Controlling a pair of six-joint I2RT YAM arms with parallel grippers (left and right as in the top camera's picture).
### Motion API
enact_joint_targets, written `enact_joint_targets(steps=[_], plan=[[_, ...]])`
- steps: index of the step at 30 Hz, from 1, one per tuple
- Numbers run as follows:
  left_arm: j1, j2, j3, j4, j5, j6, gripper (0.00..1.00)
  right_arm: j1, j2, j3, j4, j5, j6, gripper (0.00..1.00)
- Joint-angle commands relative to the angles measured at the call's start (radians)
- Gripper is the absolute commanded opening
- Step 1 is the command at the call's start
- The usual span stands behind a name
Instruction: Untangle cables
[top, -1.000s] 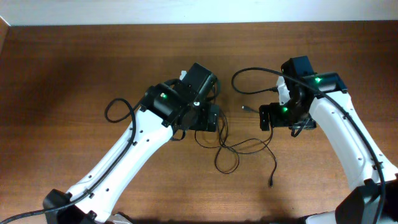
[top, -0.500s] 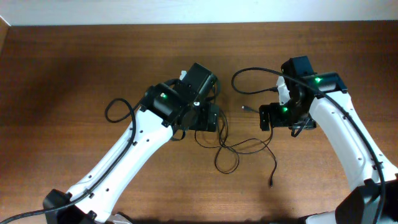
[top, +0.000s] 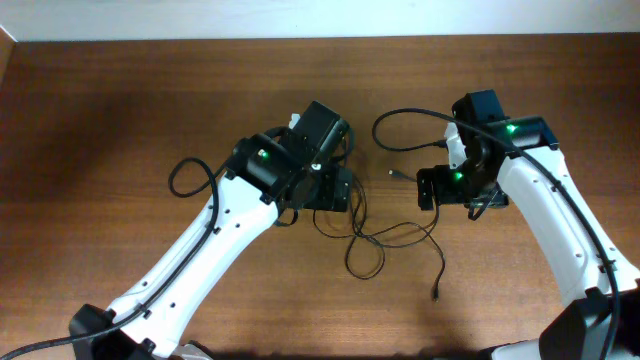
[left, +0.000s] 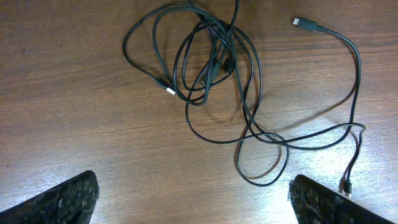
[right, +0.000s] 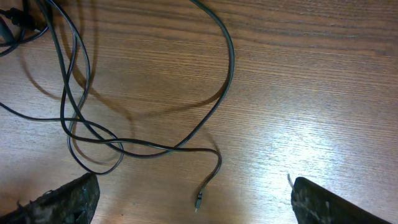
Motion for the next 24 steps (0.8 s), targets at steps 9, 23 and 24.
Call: enact_joint_targets(steps=[9, 23, 24], plan=[[0.002, 0.003, 0.012, 0.170, -0.035, -0.002, 0.00, -0.003, -0.008, 0.014, 0.093, -0.058, 0.008, 0.98], [0.173, 0.320, 0.009, 0.122, 0.259, 0.130, 0.51, -0.151, -0.008, 0.014, 0.138, -0.505, -0.106, 0.69], [0.185, 0.323, -0.002, 0.155, 0.307, 0.158, 0.51, -0.185, -0.008, 0.013, 0.132, -0.522, -0.106, 0.72]])
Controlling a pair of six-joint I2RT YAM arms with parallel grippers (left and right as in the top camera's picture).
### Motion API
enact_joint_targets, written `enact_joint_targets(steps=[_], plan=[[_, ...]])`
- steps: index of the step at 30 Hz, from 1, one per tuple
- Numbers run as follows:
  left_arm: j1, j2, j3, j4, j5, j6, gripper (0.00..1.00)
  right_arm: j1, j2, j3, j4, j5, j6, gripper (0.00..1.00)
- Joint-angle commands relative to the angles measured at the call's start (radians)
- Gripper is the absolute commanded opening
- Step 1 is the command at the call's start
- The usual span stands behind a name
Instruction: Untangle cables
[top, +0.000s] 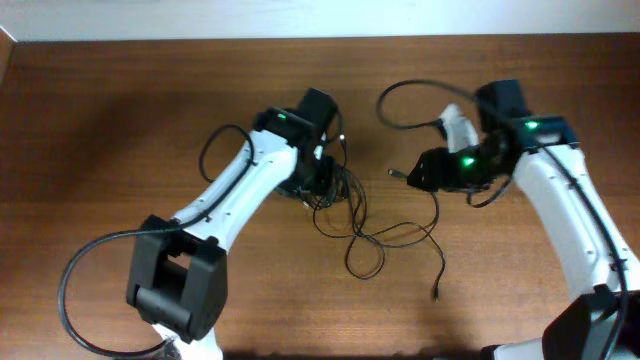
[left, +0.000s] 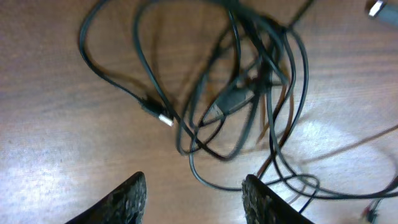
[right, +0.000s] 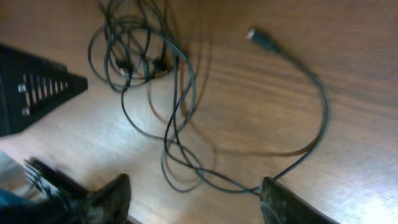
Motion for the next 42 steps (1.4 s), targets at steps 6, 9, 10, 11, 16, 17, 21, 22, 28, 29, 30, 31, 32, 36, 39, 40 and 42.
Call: enact_joint_targets(steps=[6, 9, 10, 11, 16, 17, 21, 22, 28, 29, 30, 31, 32, 36, 39, 40, 42], plan=[[0.042, 0.010, -0.179, 0.275, 0.198, 0.080, 0.49, -0.061, -0.005, -0.087, 0.010, -0.102, -0.014, 0.80], [0.063, 0.010, -0.250, 0.343, 0.188, 0.080, 0.26, 0.043, -0.005, -0.202, 0.134, -0.159, -0.014, 0.80], [0.075, 0.010, -0.272, 0.368, 0.187, 0.081, 0.17, 0.075, -0.005, -0.220, 0.168, -0.158, -0.009, 0.80], [0.087, 0.010, -0.286, 0.391, 0.187, 0.083, 0.09, 0.112, -0.005, -0.238, 0.216, -0.157, -0.009, 0.79], [0.162, 0.010, -0.294, 0.418, 0.209, 0.145, 0.00, 0.268, 0.009, -0.338, 0.573, -0.028, 0.182, 0.67], [0.164, 0.010, -0.294, 0.417, 0.209, 0.159, 0.00, 0.286, 0.014, -0.341, 0.610, -0.001, 0.182, 0.65], [0.169, 0.010, -0.299, 0.417, 0.209, 0.163, 0.00, 0.359, 0.073, -0.341, 0.688, 0.098, 0.188, 0.64], [0.169, 0.010, -0.299, 0.417, 0.209, 0.163, 0.00, 0.362, 0.094, -0.341, 0.676, 0.098, 0.203, 0.62], [0.169, 0.010, -0.301, 0.420, 0.209, 0.162, 0.02, 0.363, 0.133, -0.341, 0.428, 0.034, 0.234, 0.62], [0.169, 0.010, -0.301, 0.421, 0.209, 0.162, 0.02, 0.367, 0.133, -0.342, 0.398, 0.035, 0.234, 0.61], [0.169, 0.010, -0.301, 0.420, 0.209, 0.162, 0.02, 0.373, 0.135, -0.343, 0.385, 0.034, 0.234, 0.61], [0.169, 0.010, -0.302, 0.420, 0.209, 0.162, 0.02, 0.380, 0.135, -0.343, 0.367, 0.034, 0.234, 0.61], [0.169, 0.010, -0.302, 0.420, 0.209, 0.162, 0.02, 0.391, 0.135, -0.343, 0.352, 0.034, 0.230, 0.60], [0.169, 0.010, -0.302, 0.427, 0.209, 0.162, 0.02, 0.440, 0.135, -0.343, 0.406, 0.039, 0.127, 0.44], [0.169, 0.010, -0.302, 0.426, 0.209, 0.162, 0.02, 0.488, 0.151, -0.350, 0.414, 0.137, 0.109, 0.45], [0.169, 0.010, -0.302, 0.426, 0.209, 0.162, 0.02, 0.505, 0.158, -0.352, 0.422, 0.160, 0.109, 0.45], [0.166, 0.010, -0.302, 0.426, 0.209, 0.162, 0.02, 0.527, 0.161, -0.352, 0.438, 0.196, 0.109, 0.20]])
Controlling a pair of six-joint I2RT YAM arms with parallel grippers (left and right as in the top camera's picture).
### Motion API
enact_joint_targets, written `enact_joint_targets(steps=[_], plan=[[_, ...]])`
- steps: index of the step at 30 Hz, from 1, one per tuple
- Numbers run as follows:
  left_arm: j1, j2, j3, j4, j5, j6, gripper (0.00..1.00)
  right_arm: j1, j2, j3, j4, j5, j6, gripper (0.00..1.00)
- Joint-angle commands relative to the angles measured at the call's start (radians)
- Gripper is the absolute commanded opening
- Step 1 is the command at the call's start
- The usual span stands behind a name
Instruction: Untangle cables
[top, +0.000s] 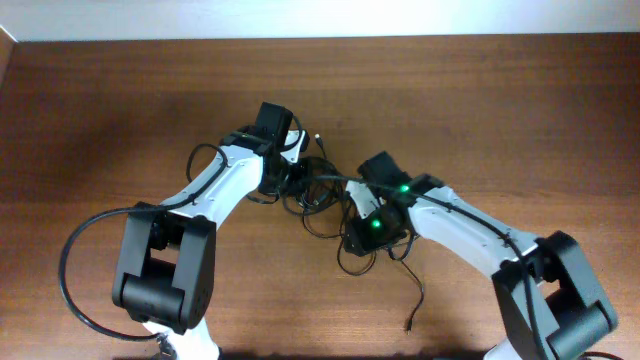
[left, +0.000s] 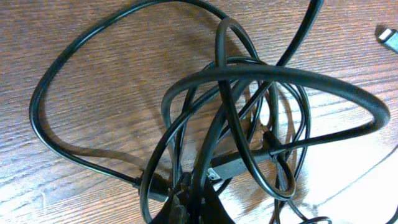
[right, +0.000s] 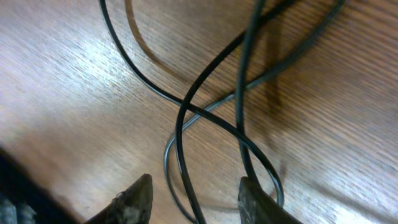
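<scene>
Thin black cables (top: 322, 186) lie knotted together at the middle of the wooden table (top: 120, 110). In the left wrist view the knot (left: 249, 134) fills the frame, with a grey plug (left: 231, 167) inside it. My left gripper (left: 189, 204) is shut on strands at the knot's near edge; overhead, the left gripper (top: 292, 178) sits at the knot's left side. My right gripper (right: 194, 194) is open, low over crossing loops (right: 186, 115), with one strand (right: 184, 163) running between its fingers. Overhead, the right gripper (top: 362, 238) is just below and right of the knot.
A loose cable tail runs down to a small plug (top: 409, 325) near the front. Another plug end (left: 388, 34) lies at the knot's far side. A white wall (top: 320, 15) borders the table's back edge. Both arms cross the middle of the table.
My left gripper was open just above the knot and is now shut on its strands. My right gripper has moved left and lower, over the loops below the knot. The cables have bunched together.
At first both grippers were wide open and high, the left over the knot, the right beside it over a loose loop. Then the left was lower with narrower jaws and the right faced the knot. Now the left holds strands and the right straddles one.
</scene>
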Motion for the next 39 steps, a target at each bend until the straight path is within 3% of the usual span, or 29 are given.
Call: enact_joint_targets(steps=[1, 3, 7, 9, 11, 12, 13, 14, 15, 18, 22, 23, 25, 28, 31, 32, 33, 34, 35, 37, 39], plan=[[0.006, 0.006, -0.013, 0.003, 0.000, 0.012, 0.02, 0.032, 0.021, -0.013, 0.014, 0.075, -0.018, 0.06], [0.006, 0.006, -0.013, 0.000, 0.000, 0.013, 0.00, 0.005, 0.011, 0.021, -0.030, 0.070, -0.017, 0.04], [0.013, 0.006, -0.013, -0.005, 0.000, 0.013, 0.00, -0.118, -0.052, 0.325, -0.421, 0.046, -0.048, 0.04], [0.019, 0.006, -0.013, -0.003, 0.010, 0.013, 0.00, -0.201, -0.076, 0.530, -0.633, -0.057, -0.109, 0.04], [0.019, 0.006, -0.013, 0.001, 0.010, 0.013, 0.00, -0.254, -0.084, 0.642, -0.718, -0.233, -0.193, 0.04], [0.019, 0.006, -0.013, 0.001, 0.010, 0.013, 0.05, -0.278, -0.089, 0.692, -0.749, -0.347, -0.252, 0.04], [0.019, 0.006, -0.013, 0.000, 0.011, 0.013, 0.27, -0.298, -0.093, 0.730, -0.767, -0.402, -0.266, 0.04], [0.019, 0.006, -0.005, -0.015, 0.011, 0.013, 0.68, -0.317, -0.098, 0.767, -0.771, -0.421, -0.266, 0.04], [0.019, 0.006, 0.025, -0.056, 0.011, 0.014, 0.78, -0.332, -0.101, 0.803, -0.770, -0.438, -0.266, 0.04], [0.019, 0.006, 0.123, -0.146, 0.011, 0.014, 0.78, -0.365, -0.102, 0.903, -0.767, -0.579, -0.319, 0.04], [0.019, 0.005, 0.341, -0.307, 0.011, 0.020, 0.78, -0.415, -0.102, 1.129, -0.759, -0.598, -0.332, 0.04], [0.019, 0.005, 0.408, -0.358, 0.011, 0.019, 0.80, -0.416, -0.102, 1.298, -0.726, -0.513, -0.327, 0.04], [0.018, 0.005, 0.435, -0.392, 0.011, 0.003, 0.82, -0.416, -0.102, 1.462, -0.672, -0.315, -0.262, 0.04], [0.017, 0.006, 0.431, -0.437, 0.011, -0.011, 0.82, -0.416, -0.102, 1.697, -0.524, -0.009, -0.195, 0.04], [0.007, 0.006, 0.426, -0.436, -0.003, -0.010, 0.82, -0.416, -0.102, 1.772, -0.383, 0.159, -0.182, 0.04], [0.000, 0.006, 0.422, -0.437, -0.019, -0.010, 0.73, -0.416, -0.101, 1.772, -0.351, 0.227, -0.181, 0.04], [-0.008, 0.006, 0.414, -0.436, -0.019, -0.010, 0.58, -0.416, -0.099, 1.772, -0.334, 0.296, -0.177, 0.04], [-0.018, 0.006, 0.401, -0.435, -0.019, -0.011, 0.21, -0.416, -0.095, 1.771, -0.332, 0.342, -0.129, 0.04], [-0.028, 0.006, 0.394, -0.434, -0.019, -0.010, 0.07, -0.415, -0.092, 1.771, -0.343, 0.336, -0.078, 0.04], [-0.041, 0.006, 0.394, -0.413, -0.011, 0.023, 0.04, -0.415, -0.088, 1.771, -0.362, 0.320, -0.072, 0.04], [-0.043, 0.006, 0.394, -0.412, 0.000, 0.024, 0.07, -0.430, -0.088, 1.772, -0.346, 0.458, -0.050, 0.04]])
